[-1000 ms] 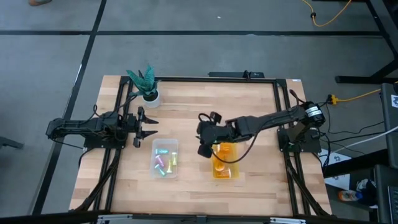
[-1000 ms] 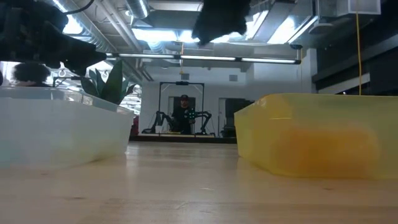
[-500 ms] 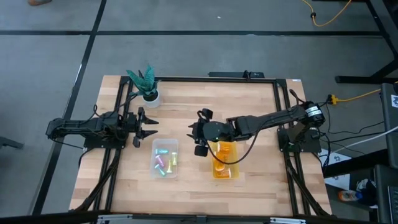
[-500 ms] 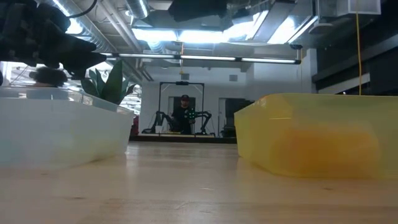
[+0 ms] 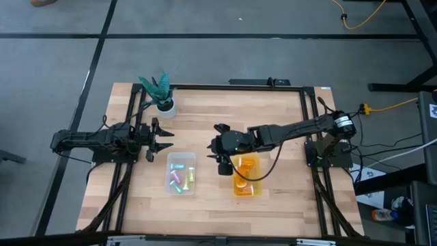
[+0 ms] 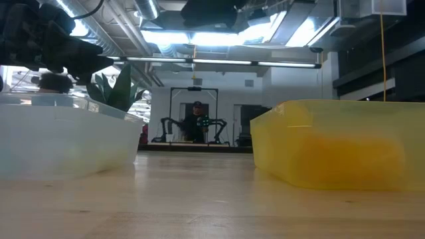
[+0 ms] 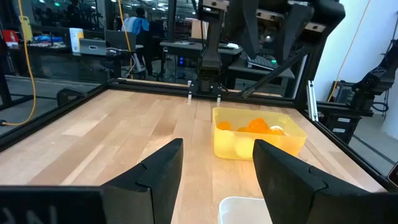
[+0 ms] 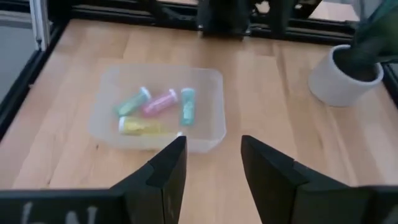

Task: Pick and place medicine bottles into bin by pill shape (circle, oval)
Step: Return to Home Position

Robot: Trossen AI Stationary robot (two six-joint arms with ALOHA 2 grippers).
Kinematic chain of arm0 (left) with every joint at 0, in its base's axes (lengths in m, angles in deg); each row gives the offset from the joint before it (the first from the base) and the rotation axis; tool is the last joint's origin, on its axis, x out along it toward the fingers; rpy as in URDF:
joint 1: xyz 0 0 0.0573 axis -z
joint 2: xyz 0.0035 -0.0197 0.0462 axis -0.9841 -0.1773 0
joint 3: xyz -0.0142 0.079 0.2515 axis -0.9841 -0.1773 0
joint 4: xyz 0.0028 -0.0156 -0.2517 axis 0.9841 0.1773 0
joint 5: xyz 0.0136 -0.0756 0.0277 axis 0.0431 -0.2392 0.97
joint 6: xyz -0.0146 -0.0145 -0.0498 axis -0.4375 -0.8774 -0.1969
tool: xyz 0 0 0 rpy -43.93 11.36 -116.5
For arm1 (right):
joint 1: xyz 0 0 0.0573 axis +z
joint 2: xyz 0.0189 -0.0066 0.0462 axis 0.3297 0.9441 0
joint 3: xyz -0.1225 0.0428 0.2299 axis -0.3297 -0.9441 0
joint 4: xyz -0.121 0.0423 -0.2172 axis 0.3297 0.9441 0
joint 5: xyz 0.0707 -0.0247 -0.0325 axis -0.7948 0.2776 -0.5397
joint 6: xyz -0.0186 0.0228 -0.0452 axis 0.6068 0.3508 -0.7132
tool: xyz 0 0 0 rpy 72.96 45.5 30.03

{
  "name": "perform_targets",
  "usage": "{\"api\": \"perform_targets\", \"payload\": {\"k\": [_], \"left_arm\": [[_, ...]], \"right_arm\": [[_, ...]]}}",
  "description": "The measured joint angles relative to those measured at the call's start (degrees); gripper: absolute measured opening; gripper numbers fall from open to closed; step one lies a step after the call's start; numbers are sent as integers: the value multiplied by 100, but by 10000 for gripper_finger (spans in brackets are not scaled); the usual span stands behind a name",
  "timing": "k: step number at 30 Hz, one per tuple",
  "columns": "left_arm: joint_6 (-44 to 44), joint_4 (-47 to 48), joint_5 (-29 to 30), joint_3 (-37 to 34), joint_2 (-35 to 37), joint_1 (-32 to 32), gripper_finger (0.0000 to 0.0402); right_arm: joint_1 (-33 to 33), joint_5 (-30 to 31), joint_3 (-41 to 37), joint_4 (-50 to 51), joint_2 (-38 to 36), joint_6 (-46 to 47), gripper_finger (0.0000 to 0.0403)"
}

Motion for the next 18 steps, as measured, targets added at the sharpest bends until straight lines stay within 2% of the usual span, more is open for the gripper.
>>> {"api": "perform_targets", "payload": {"k": [11,18], "left_arm": [[0,0,2,0,0,-2,190],[0,0,2,-2,0,-2,190]], "right_arm": [[344,-413,-365,260,-49,219,155],[572,-410,-614,874,-711,-167,155]]}}
